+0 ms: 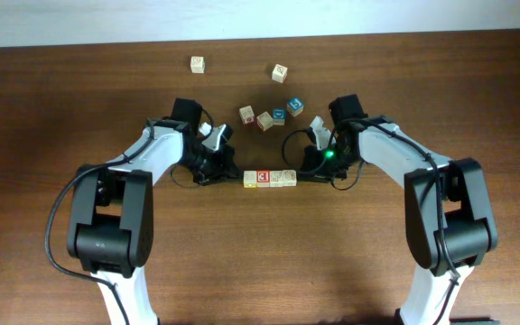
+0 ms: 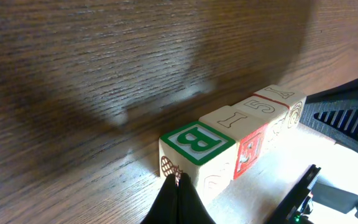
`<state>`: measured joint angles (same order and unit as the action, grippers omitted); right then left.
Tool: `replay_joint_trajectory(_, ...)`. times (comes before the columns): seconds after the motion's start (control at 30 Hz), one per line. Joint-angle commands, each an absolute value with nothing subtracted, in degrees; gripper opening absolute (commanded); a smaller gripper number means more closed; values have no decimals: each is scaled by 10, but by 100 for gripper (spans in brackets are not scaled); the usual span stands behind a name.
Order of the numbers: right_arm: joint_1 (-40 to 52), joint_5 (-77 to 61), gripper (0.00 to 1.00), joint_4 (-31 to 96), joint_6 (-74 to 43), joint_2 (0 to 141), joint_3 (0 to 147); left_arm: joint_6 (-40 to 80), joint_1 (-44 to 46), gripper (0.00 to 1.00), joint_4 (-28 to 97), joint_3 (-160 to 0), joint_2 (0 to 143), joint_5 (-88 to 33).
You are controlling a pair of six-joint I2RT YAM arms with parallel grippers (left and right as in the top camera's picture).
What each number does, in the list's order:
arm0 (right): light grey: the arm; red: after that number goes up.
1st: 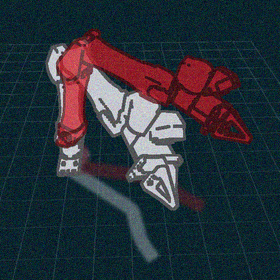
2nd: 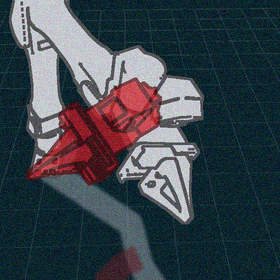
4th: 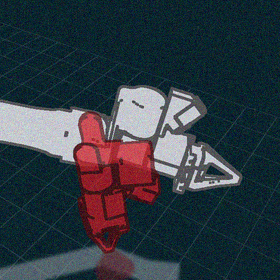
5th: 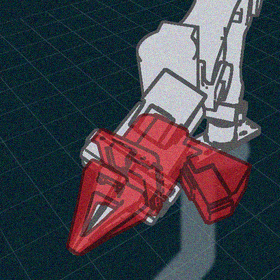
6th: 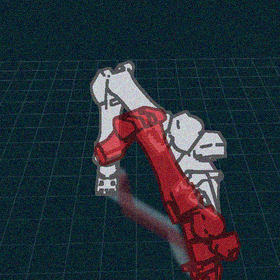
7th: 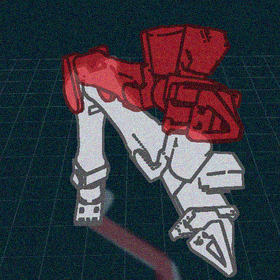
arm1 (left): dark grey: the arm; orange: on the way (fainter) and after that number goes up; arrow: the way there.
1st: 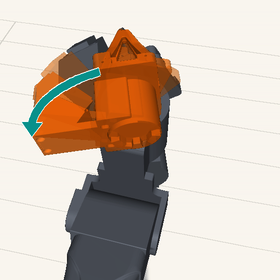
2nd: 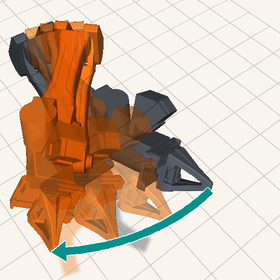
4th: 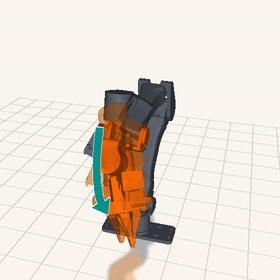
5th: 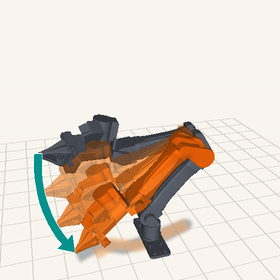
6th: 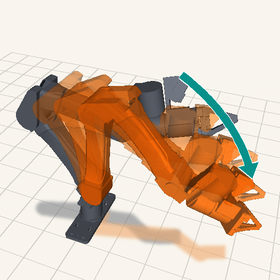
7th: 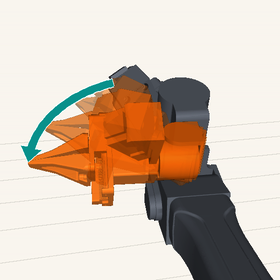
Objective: Rotate 4 blocks
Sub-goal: 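Squeeze the block row between left and right grippers at its ends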
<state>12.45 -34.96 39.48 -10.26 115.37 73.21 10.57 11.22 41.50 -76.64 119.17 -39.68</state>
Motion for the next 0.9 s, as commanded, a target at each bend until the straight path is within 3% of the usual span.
replay_joint_trajectory(0.0, 132, -351, 4, 396, -99, 1158, 742, 109, 116, 0, 414, -761, 1193, -412)
replay_joint_trajectory(0.27, 132, -351, 4, 396, -99, 1158, 742, 109, 116, 0, 409, -761, 1193, -429)
replay_joint_trajectory(0.43, 131, -331, 9, 397, -128, 1158, 742, 109, 116, 0, 409, -761, 1193, -429)
replay_joint_trajectory(0.57, 131, -320, 4, 397, -144, 1158, 742, 109, 116, 0, 409, -761, 1193, -429)
replay_joint_trajectory(0.87, 131, -310, 4, 397, -155, 1158, 742, 109, 116, 0, 409, -761, 1193, -428)
